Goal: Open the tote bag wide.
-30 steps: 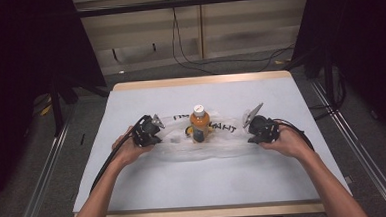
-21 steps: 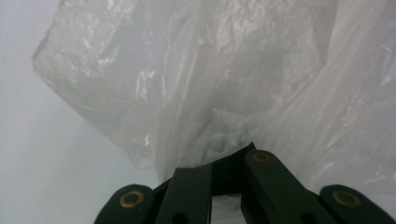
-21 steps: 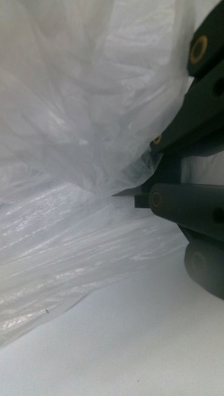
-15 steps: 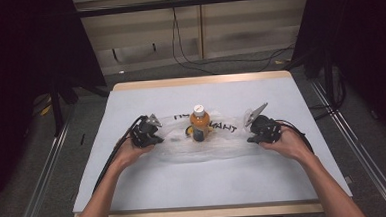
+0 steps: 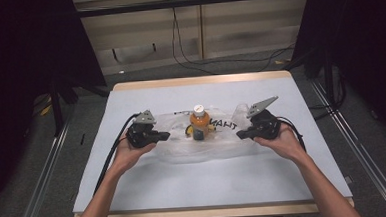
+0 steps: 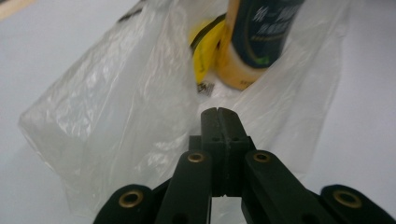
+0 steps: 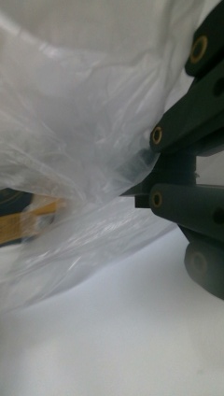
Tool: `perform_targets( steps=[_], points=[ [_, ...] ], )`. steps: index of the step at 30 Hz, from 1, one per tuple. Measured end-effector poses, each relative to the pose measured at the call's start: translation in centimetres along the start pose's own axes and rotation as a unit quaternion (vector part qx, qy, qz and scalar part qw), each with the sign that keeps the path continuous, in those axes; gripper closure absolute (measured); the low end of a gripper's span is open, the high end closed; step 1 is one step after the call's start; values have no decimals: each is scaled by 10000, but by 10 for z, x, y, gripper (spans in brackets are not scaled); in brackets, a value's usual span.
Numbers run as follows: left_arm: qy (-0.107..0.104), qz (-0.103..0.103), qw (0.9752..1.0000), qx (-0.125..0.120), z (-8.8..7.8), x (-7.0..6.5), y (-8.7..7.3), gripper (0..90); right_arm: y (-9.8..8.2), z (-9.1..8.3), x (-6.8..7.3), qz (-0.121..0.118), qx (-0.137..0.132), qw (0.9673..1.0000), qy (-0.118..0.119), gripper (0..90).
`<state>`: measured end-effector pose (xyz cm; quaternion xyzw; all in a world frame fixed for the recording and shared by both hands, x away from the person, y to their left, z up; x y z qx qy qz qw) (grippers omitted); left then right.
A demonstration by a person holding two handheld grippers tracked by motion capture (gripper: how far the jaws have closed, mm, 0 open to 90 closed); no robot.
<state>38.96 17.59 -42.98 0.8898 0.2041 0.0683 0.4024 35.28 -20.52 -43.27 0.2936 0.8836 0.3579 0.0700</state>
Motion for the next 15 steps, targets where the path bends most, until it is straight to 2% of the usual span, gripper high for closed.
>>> perform_targets(
  steps=[1, 4, 7, 11, 15],
  points=[
    [0, 38, 10000, 2, -4, -2, 2, 900, 2, -2, 1, 15, -85, 10000, 42, 900],
    [-89, 62, 9997, -231, -11, -7, 7, 900, 10, -11, 7, -35, -293, 9995, 63, 900],
    [-106, 123, 9997, -206, -11, -12, 10, 900, 18, -20, 13, -109, -450, 9989, 72, 900],
    [-116, 112, 9998, -129, -1, -16, 13, 900, 27, -29, 19, -199, -614, 9979, 88, 900],
    [-178, 96, 9998, -25, 18, -16, 16, 900, 38, -38, 22, -247, -806, 9964, 47, 900]
  ],
)
Point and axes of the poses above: each handheld gripper's, and its own axes: z roughly forward along the jaws, y roughly out of its top, x roughly to its left, the point moved 1 cm from there along z, roughly forward along the jaws, and after that the axes turned 1 degree about x, right-handed, at the moved point
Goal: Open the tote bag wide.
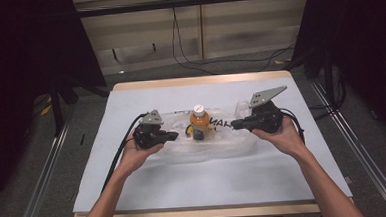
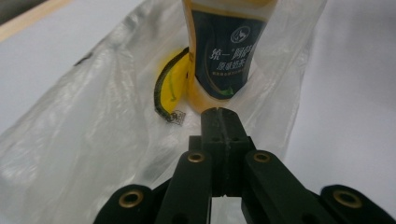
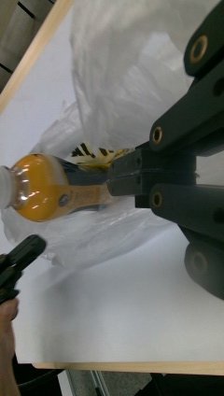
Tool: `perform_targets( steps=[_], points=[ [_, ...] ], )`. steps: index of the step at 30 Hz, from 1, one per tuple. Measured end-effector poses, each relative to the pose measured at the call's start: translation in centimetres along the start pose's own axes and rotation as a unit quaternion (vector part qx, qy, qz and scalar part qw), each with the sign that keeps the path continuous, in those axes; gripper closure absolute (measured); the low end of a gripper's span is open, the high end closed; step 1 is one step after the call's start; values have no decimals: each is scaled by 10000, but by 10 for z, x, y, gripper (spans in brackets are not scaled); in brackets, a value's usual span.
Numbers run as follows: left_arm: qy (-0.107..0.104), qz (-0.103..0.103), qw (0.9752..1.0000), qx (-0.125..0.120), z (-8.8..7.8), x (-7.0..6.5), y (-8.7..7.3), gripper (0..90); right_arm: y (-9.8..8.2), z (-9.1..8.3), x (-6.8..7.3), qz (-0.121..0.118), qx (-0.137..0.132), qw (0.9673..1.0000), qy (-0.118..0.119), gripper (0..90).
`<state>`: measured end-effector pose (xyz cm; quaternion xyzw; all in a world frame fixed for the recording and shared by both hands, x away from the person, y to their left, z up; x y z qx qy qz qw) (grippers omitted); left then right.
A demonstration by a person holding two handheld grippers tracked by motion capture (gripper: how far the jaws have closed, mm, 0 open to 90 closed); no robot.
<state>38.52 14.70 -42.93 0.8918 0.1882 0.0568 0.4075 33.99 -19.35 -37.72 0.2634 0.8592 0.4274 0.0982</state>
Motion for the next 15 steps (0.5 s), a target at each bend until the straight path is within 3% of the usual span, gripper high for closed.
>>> perform_targets(
  steps=[4, 8, 11, 12, 15],
  points=[
    [63, 47, 9994, 334, 16, 2, 8, 900, 21, 3, -3, -132, 167, 9998, -63, 900],
    [83, 170, 9980, 596, 26, 3, 16, 900, 50, 15, -11, -319, 550, 9979, -83, 900],
    [62, 178, 9965, 820, 40, -1, 16, 900, 64, 37, -23, -338, 1031, 9941, -21, 900],
    [41, 270, 9950, 957, 43, -2, 15, 900, 65, 47, -26, -304, 1224, 9920, 32, 900],
    [4, 257, 9940, 1063, 53, -7, 12, 900, 60, 80, -33, -150, 1733, 9846, 169, 900]
  ],
)
Point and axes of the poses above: each handheld gripper's, and its own axes: z roughly forward along the jaws, y roughly out of its top, x roughly to its left, the point moved 1 cm from there along z, roughly forward along the jaws, and after that the axes turned 1 degree about x, right-handed, at the moved point
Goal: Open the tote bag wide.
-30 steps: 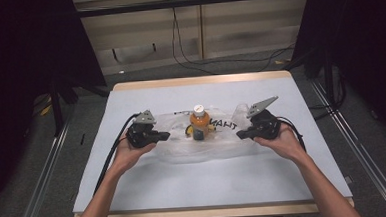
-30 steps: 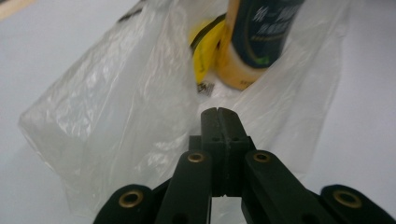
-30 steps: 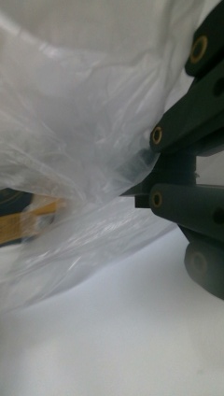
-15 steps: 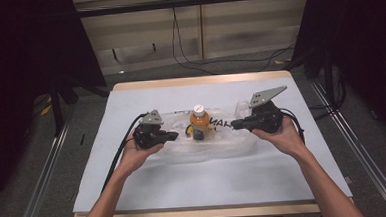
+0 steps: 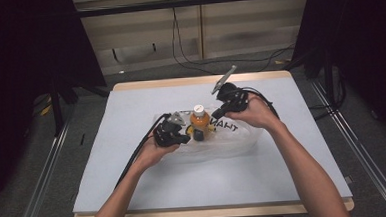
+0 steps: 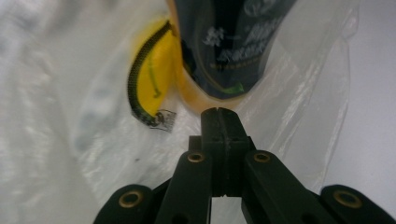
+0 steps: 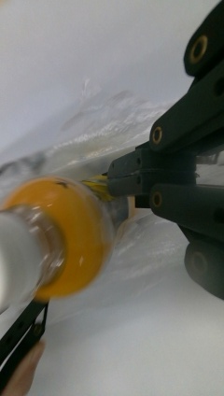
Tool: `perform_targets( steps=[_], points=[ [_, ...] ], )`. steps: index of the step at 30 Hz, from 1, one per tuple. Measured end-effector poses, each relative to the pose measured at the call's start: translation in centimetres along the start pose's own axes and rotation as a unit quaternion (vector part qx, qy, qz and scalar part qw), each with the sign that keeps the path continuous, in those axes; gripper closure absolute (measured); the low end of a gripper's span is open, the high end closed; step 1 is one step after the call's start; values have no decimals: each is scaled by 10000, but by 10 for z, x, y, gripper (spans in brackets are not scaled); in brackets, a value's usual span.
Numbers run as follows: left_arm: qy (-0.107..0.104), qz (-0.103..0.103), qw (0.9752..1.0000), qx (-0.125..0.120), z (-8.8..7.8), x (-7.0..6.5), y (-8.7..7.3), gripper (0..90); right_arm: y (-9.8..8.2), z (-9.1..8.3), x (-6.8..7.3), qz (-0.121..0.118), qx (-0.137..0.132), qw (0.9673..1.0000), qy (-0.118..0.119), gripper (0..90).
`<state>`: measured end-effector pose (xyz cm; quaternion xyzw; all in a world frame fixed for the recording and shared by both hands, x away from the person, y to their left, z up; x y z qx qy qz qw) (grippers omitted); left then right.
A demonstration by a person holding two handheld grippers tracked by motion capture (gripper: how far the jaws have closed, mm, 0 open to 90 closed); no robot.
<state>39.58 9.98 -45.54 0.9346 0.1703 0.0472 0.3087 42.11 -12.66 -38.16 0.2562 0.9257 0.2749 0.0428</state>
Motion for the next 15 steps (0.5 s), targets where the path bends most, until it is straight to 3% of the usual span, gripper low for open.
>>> perform_targets(
  steps=[3, 6, 11, 15],
  points=[
    [-22, 112, 9998, 142, 5, -5, 1, 900, -1, 34, -9, 102, 496, 9985, 196, 900],
    [-19, 174, 9997, 155, 5, -9, 1, 900, -2, 54, -16, 211, 726, 9963, 398, 900],
    [-138, 241, 9994, 188, 9, -17, -3, 900, -4, 80, -29, 379, 1089, 9917, 574, 900],
    [-187, 330, 9992, 155, 10, -25, -4, 900, -1, 94, -36, 349, 1287, 9890, 640, 900]
  ],
)
Point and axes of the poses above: each handheld gripper's, and its own axes: z roughly forward along the jaws, y roughly out of its top, x roughly to its left, the point moved 1 cm from there along z, roughly forward along the jaws, and after that the axes turned 1 degree about x, right-handed, at the moved point
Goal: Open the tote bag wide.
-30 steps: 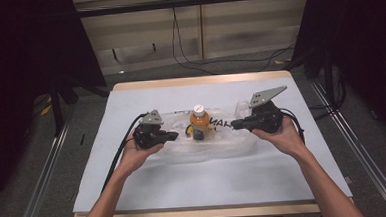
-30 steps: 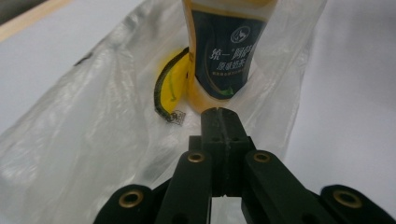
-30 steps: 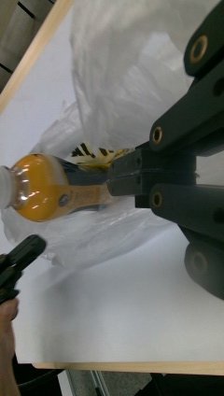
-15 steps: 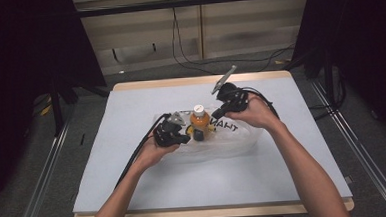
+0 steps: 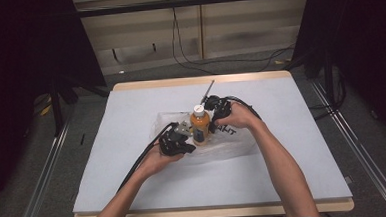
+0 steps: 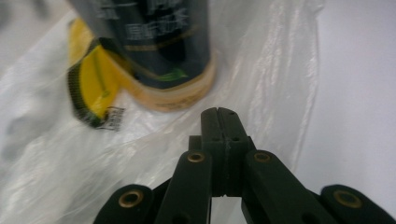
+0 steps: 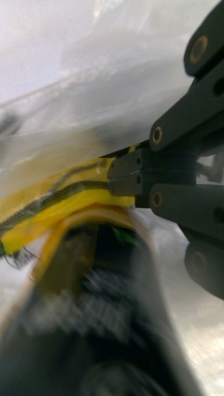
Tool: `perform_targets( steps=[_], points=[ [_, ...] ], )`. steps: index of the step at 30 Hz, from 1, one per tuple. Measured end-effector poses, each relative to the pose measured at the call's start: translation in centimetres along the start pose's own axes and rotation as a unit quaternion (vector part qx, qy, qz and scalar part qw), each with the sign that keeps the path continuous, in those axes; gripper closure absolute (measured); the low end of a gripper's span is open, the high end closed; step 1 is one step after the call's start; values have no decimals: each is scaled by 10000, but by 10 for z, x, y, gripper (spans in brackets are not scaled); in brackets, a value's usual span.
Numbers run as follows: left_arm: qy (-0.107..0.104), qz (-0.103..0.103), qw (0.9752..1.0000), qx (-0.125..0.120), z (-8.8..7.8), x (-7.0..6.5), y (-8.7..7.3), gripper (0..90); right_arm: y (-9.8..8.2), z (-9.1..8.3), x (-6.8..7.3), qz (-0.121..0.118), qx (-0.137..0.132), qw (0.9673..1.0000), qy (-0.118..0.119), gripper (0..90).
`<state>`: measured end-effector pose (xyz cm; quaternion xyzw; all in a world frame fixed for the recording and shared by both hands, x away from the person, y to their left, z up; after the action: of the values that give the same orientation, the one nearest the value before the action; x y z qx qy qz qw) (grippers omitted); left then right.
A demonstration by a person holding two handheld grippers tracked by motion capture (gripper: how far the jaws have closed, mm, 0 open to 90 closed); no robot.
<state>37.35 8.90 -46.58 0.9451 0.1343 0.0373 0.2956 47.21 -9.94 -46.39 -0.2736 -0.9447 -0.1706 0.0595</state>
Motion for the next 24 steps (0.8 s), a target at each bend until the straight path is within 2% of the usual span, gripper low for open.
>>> perform_targets(
  steps=[2, 5, 7, 10, 11, 12, 16, 19, 24],
  points=[
    [17, 40, 10000, 81, 4, -3, 0, 900, 3, 4, -3, 43, 53, 10000, 45, 900],
    [25, 83, 9999, 127, 8, -9, -2, 900, 7, 5, -8, 206, -55, 9997, 95, 900],
    [-65, 116, 9998, 158, 6, -13, -4, 900, 10, 4, -12, 267, -55, 9996, -82, 900],
    [-58, 233, 9994, 261, 3, -21, -5, 900, 14, 4, -14, 393, -5, 9989, -267, 900],
    [-46, 299, 9991, 301, 2, -23, -6, 900, 16, 4, -16, 322, 0, 9990, -307, 900],
    [-36, 257, 9994, 249, 2, -25, -7, 900, 17, 4, -17, 323, -11, 9988, -375, 900],
    [-192, 272, 9992, 234, -1, -26, -13, 900, 20, 5, -22, 450, -143, 9980, -424, 900],
    [-163, 385, 9986, 321, -4, -32, -14, 900, 21, 5, -29, 558, -231, 9970, -492, 900],
    [-292, 516, 9972, 450, -9, -34, -18, 900, 26, 5, -35, 632, -335, 9947, -741, 900]
  ],
)
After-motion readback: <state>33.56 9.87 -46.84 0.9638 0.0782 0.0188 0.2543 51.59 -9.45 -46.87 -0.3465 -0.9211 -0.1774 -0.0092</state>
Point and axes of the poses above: each handheld gripper's, and its own axes: z roughly forward along the jaws, y roughly out of its top, x roughly to its left, the point moved 1 cm from there along z, roughly forward along the jaws, and after that the axes turned 1 degree about x, right-handed, at the moved point
